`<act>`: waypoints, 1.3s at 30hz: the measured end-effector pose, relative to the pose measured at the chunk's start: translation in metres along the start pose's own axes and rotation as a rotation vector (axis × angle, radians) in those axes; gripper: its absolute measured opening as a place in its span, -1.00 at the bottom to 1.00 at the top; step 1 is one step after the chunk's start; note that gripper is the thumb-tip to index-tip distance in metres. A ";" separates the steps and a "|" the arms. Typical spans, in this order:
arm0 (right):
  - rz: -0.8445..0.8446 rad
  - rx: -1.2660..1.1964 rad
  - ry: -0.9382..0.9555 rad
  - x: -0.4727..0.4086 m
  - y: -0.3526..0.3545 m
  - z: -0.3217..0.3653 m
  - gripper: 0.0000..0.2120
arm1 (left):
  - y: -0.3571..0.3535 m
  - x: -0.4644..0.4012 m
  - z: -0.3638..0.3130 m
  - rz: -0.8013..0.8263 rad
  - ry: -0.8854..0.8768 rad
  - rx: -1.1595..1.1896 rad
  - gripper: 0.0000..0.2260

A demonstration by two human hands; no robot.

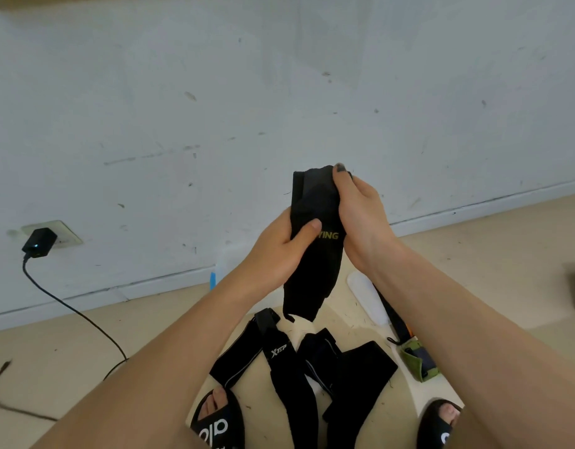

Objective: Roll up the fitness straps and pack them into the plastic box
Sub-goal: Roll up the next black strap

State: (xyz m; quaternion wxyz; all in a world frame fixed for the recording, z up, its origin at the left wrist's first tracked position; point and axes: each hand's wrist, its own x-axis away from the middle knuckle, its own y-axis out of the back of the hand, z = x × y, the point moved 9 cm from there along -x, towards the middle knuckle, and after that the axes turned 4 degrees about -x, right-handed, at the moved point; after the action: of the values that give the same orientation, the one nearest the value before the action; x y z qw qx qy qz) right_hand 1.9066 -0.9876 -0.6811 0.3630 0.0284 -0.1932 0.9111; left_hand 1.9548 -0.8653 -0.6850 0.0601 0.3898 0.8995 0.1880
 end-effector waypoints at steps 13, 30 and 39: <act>-0.049 0.207 0.042 0.000 -0.001 -0.010 -0.74 | -0.002 -0.004 0.020 0.068 0.176 0.263 -0.59; 0.321 0.181 -0.264 0.012 -0.012 -0.033 -0.67 | 0.023 0.002 0.020 -0.018 0.179 0.258 -0.78; 0.329 0.123 -0.265 0.021 -0.017 -0.047 -0.72 | 0.008 0.008 0.033 0.015 0.326 0.525 -0.63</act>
State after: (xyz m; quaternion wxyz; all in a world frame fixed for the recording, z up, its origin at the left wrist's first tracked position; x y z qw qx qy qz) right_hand 1.9065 -0.9454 -0.7153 0.1783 0.1383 -0.1853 0.9564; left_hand 1.9628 -0.8448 -0.7119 -0.1890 0.3634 0.9122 0.0095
